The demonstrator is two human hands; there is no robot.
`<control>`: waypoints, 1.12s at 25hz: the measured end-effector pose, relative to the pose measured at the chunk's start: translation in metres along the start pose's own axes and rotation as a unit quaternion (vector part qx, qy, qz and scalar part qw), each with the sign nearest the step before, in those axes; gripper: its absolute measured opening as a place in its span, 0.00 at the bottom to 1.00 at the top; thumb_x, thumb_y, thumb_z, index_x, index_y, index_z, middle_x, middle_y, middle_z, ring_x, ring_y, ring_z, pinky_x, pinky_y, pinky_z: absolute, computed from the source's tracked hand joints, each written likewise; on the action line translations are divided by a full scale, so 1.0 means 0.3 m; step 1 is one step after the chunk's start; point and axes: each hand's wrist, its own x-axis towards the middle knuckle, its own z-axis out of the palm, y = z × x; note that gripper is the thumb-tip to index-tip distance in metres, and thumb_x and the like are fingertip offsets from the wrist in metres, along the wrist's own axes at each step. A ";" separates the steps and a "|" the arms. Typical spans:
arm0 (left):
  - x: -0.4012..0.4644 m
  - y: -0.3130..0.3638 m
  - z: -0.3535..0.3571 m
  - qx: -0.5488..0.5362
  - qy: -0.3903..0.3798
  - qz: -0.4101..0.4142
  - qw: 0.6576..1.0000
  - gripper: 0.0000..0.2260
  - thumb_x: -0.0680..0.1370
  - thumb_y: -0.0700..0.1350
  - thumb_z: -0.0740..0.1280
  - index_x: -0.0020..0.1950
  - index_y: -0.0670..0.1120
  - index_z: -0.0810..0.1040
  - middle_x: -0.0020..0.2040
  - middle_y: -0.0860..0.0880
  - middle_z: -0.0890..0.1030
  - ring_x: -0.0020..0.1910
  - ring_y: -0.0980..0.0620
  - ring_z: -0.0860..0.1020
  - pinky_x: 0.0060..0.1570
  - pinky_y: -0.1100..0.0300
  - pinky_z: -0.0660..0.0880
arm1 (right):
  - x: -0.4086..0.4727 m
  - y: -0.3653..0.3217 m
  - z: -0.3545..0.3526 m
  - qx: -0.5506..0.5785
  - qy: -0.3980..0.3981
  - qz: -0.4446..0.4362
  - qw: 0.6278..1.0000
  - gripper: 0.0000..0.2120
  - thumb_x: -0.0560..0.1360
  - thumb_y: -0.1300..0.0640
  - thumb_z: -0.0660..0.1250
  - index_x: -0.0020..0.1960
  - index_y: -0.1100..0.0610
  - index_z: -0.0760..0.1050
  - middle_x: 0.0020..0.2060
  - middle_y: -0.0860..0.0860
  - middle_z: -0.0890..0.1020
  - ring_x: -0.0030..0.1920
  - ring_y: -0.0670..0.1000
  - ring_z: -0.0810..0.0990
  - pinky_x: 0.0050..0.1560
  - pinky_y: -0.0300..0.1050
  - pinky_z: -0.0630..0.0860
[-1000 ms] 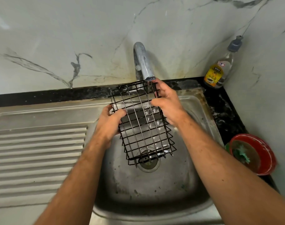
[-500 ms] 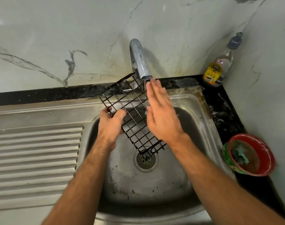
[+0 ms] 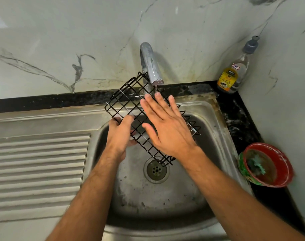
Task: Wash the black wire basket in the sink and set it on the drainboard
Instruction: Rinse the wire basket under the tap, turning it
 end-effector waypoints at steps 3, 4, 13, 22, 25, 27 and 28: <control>0.004 0.018 -0.008 -0.009 0.010 0.007 1.000 0.38 0.62 0.59 0.70 0.70 0.47 0.67 0.63 0.44 0.78 0.58 0.42 0.81 0.50 0.41 0.81 | 0.011 0.008 0.011 0.001 0.032 0.000 0.999 0.28 0.84 0.44 0.54 0.80 0.56 0.59 0.79 0.52 0.60 0.80 0.54 0.54 0.79 0.60 0.53; 0.005 0.019 -0.014 -0.008 0.017 0.010 1.000 0.37 0.64 0.58 0.70 0.71 0.48 0.67 0.62 0.46 0.77 0.58 0.44 0.80 0.50 0.42 0.81 | -0.009 0.020 0.022 0.023 0.078 -0.001 0.997 0.26 0.83 0.47 0.57 0.78 0.56 0.65 0.77 0.53 0.66 0.79 0.54 0.60 0.77 0.60 0.59; -0.016 -0.031 -0.017 -0.030 0.010 0.007 0.999 0.27 0.70 0.53 0.68 0.66 0.44 0.69 0.53 0.48 0.75 0.49 0.48 0.77 0.46 0.42 0.80 | -0.058 0.031 -0.006 0.014 0.026 0.016 0.999 0.31 0.83 0.43 0.57 0.80 0.58 0.59 0.80 0.55 0.60 0.80 0.56 0.54 0.79 0.60 0.54; 0.018 -0.008 -0.021 -0.069 0.057 0.000 0.996 0.35 0.66 0.56 0.68 0.70 0.45 0.66 0.55 0.46 0.73 0.45 0.50 0.77 0.51 0.40 0.82 | -0.086 0.071 0.055 0.022 0.163 0.038 0.986 0.22 0.84 0.49 0.58 0.72 0.60 0.74 0.71 0.57 0.75 0.73 0.58 0.71 0.69 0.62 0.71; 0.004 -0.030 -0.025 -0.068 0.046 0.004 0.997 0.27 0.67 0.56 0.68 0.62 0.47 0.68 0.54 0.45 0.74 0.45 0.49 0.78 0.49 0.40 0.82 | -0.121 0.034 0.040 0.015 0.115 0.061 0.991 0.25 0.83 0.47 0.58 0.75 0.60 0.69 0.75 0.58 0.69 0.77 0.60 0.65 0.74 0.63 0.64; -0.010 -0.038 -0.011 -0.064 0.033 0.004 0.997 0.29 0.66 0.55 0.68 0.64 0.44 0.69 0.54 0.44 0.77 0.48 0.46 0.80 0.48 0.40 0.82 | -0.066 -0.030 0.010 0.006 0.020 0.067 0.998 0.32 0.83 0.41 0.53 0.80 0.57 0.58 0.80 0.58 0.58 0.80 0.60 0.53 0.79 0.62 0.52; -0.014 -0.042 -0.002 -0.061 0.031 0.002 0.998 0.33 0.66 0.55 0.67 0.67 0.42 0.68 0.55 0.44 0.78 0.51 0.45 0.81 0.49 0.38 0.82 | -0.028 -0.054 0.001 -0.001 -0.012 0.064 0.998 0.34 0.82 0.38 0.51 0.82 0.56 0.53 0.81 0.58 0.53 0.81 0.59 0.48 0.79 0.61 0.47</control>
